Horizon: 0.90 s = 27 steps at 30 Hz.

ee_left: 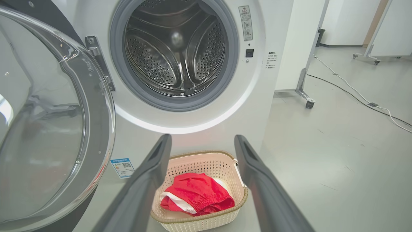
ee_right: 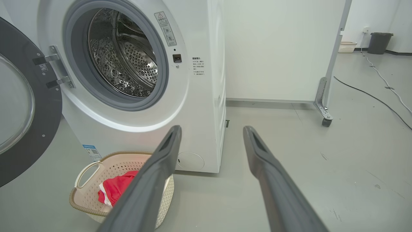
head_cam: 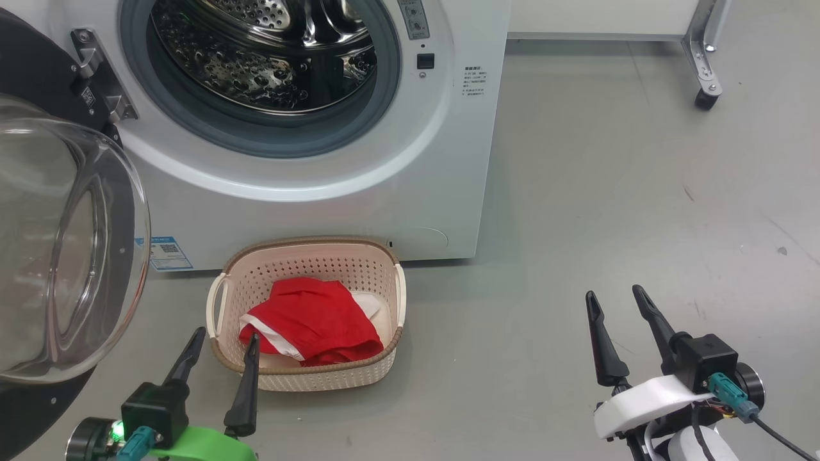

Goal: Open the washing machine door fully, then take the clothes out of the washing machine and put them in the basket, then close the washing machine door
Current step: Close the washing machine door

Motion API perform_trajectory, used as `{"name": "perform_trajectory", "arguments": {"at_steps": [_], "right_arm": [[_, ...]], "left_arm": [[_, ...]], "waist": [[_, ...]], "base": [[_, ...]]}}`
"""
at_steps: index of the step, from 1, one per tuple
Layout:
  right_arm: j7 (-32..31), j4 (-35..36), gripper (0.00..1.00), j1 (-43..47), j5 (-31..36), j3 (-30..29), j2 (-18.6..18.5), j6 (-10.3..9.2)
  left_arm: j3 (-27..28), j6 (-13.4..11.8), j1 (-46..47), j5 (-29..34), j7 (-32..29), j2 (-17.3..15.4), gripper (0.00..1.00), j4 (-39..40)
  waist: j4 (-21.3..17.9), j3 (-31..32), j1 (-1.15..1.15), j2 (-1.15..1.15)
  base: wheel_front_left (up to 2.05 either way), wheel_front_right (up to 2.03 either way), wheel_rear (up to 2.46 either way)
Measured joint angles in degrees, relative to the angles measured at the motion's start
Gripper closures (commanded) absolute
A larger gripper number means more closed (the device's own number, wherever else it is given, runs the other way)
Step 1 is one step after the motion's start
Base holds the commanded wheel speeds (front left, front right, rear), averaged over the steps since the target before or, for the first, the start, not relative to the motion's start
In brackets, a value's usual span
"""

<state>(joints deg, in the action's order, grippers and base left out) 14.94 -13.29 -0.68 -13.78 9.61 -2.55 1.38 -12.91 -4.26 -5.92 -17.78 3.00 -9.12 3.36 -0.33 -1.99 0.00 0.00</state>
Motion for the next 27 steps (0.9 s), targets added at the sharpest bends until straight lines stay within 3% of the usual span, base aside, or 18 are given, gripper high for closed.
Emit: {"name": "perform_trajectory", "arguments": {"at_steps": [13,27], "right_arm": [[0.00,0.41,0.00,0.02,0.10,-1.42,0.01,-0.01],[0.00,1.27,0.00,0.09,0.34,-1.93,-0.01,0.03]], "left_arm": [[-0.51,0.03,0.05,0.36,0.36,0.31,0.00,1.08],[0.77,-0.05,0.07,0.31,1.05,0.48,0.00,1.20]], "waist": [[2.62,0.17,0.00,0.00],[10.44,0.33,0.00,0.00]], "base": [[0.00,0.00,0.00],[0.00,0.00,0.00]]}}
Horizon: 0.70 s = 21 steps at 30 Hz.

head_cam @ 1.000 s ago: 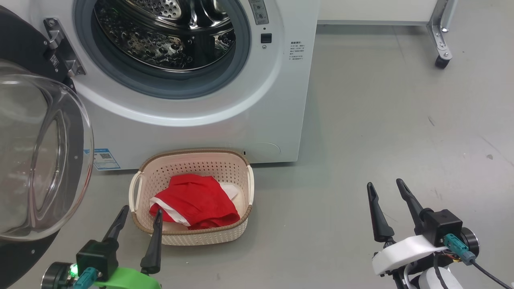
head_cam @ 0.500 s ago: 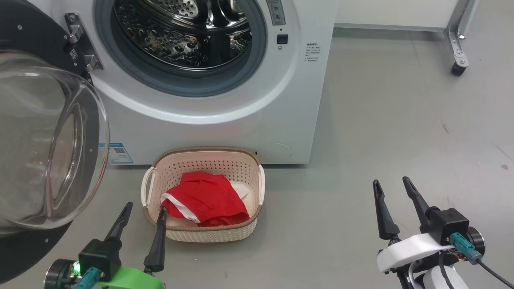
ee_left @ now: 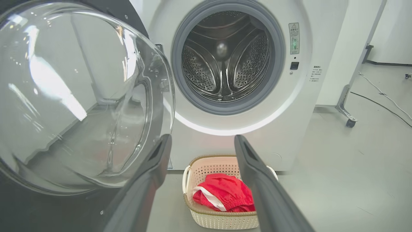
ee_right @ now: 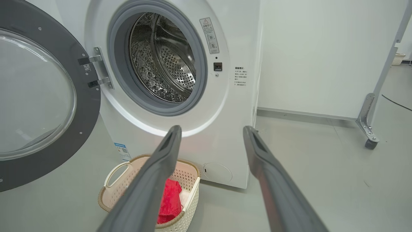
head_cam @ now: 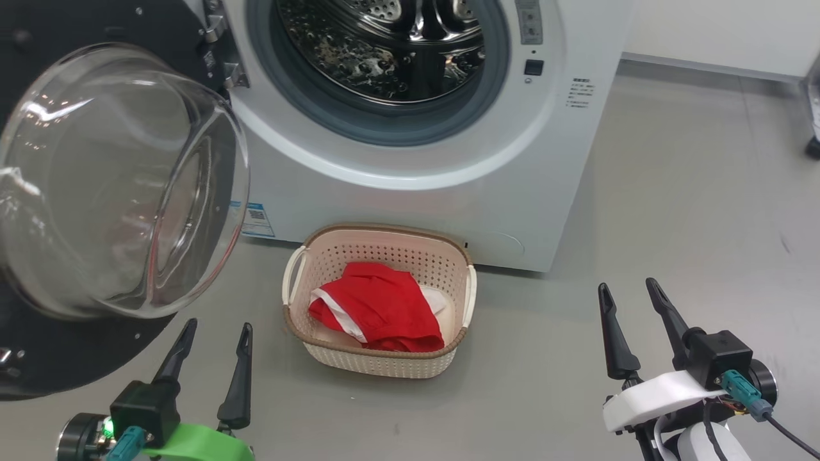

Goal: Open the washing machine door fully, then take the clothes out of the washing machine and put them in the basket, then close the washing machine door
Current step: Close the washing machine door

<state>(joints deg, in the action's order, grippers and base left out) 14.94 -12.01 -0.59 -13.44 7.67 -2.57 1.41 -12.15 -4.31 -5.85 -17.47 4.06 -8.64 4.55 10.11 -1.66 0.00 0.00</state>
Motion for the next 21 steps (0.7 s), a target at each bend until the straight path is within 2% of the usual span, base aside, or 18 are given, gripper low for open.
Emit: {"name": "perform_trajectory", "arguments": {"at_steps": [21], "right_arm": [[0.00,0.60,0.00,0.00,0.51,0.69,0.01,0.53]], "left_arm": [[3.46,-1.20,-0.01,0.01,0.31,0.01,0.00,-0.32]], "waist": [[16.90,-0.27,0.00,0.00]], "base": [[0.00,0.00,0.00]]}}
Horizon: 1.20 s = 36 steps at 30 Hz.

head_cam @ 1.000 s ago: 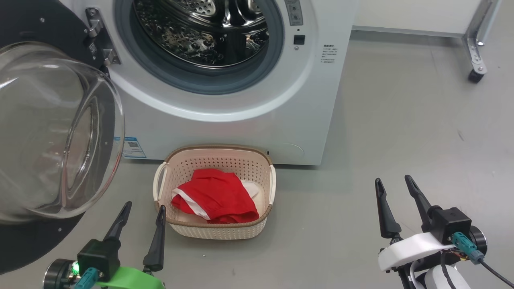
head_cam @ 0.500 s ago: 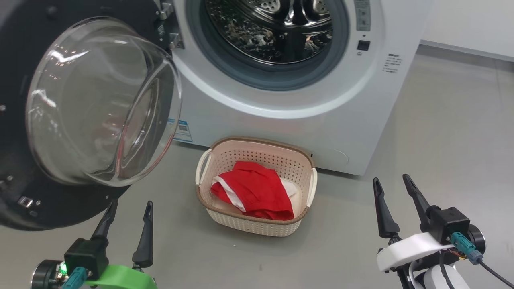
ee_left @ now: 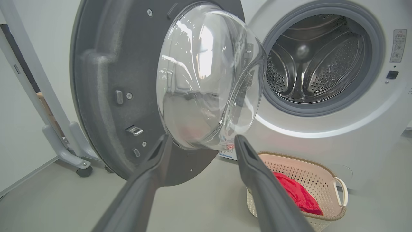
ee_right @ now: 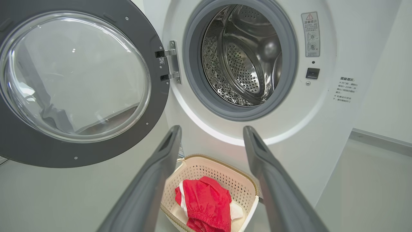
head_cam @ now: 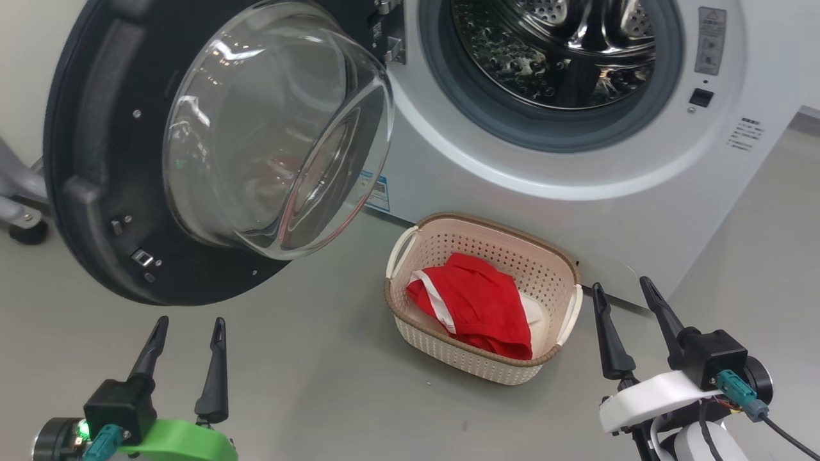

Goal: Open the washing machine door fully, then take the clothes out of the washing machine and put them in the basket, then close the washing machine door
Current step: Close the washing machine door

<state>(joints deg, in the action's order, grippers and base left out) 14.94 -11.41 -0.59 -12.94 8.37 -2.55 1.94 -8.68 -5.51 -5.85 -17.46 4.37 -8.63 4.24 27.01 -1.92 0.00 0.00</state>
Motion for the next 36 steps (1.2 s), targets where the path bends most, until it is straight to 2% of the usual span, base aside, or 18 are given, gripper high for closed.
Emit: {"name": "perform_trajectory", "arguments": {"at_steps": [8,24,26,27,32,36], "right_arm": [[0.00,-0.64,0.00,-0.13,0.58,2.23,0.04,0.75],[0.00,-2.07,0.00,-0.51,0.98,2.46,0.02,1.02],[0.00,-2.12,0.00,-0.57,0.98,2.48,0.02,1.02],[0.00,-2.16,0.00,-0.64,0.98,2.48,0.02,1.02],[0.00,-2.25,0.00,-0.82,0.98,2.46,0.02,1.02],[0.00,-2.31,0.00,-1.14,0.98,2.31,0.02,1.01]], "left_arm": [[2.98,-0.51,-0.23,-0.01,0.76,0.12,0.00,0.05],[3.63,-0.73,-1.34,-0.02,1.25,0.56,0.00,0.15],[3.59,-0.73,-1.38,-0.15,1.25,0.59,0.84,0.21],[3.58,-0.73,-1.40,-0.32,1.25,0.65,1.00,0.23],[3.65,-0.65,-1.41,-3.38,2.19,2.16,1.00,1.11],[4.72,1.35,-1.37,-9.07,2.75,3.99,1.00,2.20]], "waist": [[3.54,-0.48,0.00,0.00],[3.71,-0.47,0.00,0.00],[3.70,-0.45,0.00,0.00],[3.70,-0.45,0.00,0.00],[3.70,-0.55,0.00,0.00],[3.72,-0.71,0.00,0.00]], "base": [[0.00,0.00,0.00],[0.00,0.00,0.00],[0.00,0.00,0.00],[0.00,0.00,0.00],[0.00,0.00,0.00],[0.00,0.00,0.00]]}}
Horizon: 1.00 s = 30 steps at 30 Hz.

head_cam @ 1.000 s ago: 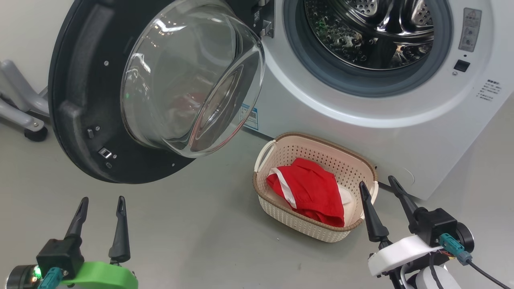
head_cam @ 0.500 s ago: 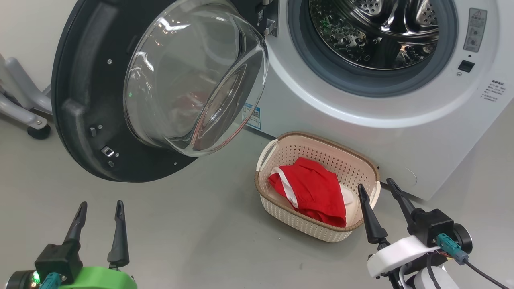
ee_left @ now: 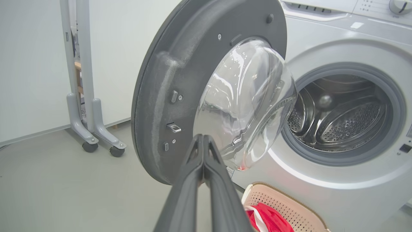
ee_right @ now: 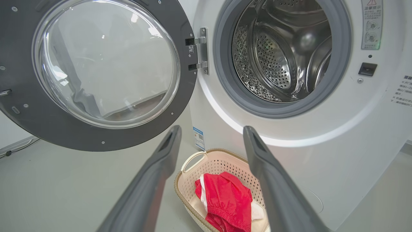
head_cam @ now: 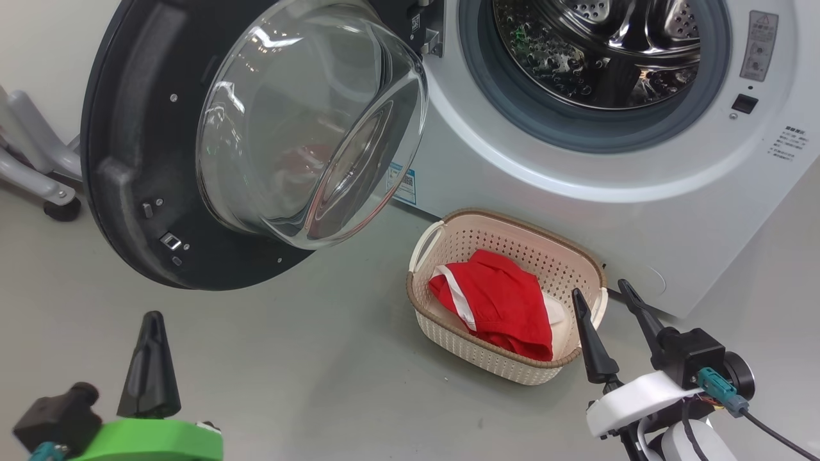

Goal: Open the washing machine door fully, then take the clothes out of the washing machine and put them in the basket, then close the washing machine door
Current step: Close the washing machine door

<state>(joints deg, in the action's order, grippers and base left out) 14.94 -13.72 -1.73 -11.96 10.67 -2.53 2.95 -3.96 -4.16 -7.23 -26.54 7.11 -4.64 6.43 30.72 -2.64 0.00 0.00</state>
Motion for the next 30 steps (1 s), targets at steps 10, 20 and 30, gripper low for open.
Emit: {"name": "perform_trajectory", "arguments": {"at_steps": [10,20,30], "right_arm": [[0.00,0.22,0.00,-0.15,0.00,-0.52,-0.02,-0.08],[0.00,1.03,0.00,-0.69,1.03,-0.64,-0.99,-0.13],[0.00,1.94,0.00,-1.54,1.47,-0.76,-1.65,-0.51]], "left_arm": [[6.34,7.78,3.70,-30.92,2.29,2.77,1.00,7.16],[16.56,9.99,14.59,-46.48,1.94,1.57,1.00,14.75],[26.10,7.64,27.74,-57.69,-4.58,-7.98,1.00,8.72]], "waist": [[0.11,-0.65,0.00,0.00],[0.31,-2.49,0.00,0.00],[0.39,-4.65,0.00,0.00]], "base": [[0.00,0.00,0.00],[0.00,0.00,0.00],[0.00,0.00,0.00]]}}
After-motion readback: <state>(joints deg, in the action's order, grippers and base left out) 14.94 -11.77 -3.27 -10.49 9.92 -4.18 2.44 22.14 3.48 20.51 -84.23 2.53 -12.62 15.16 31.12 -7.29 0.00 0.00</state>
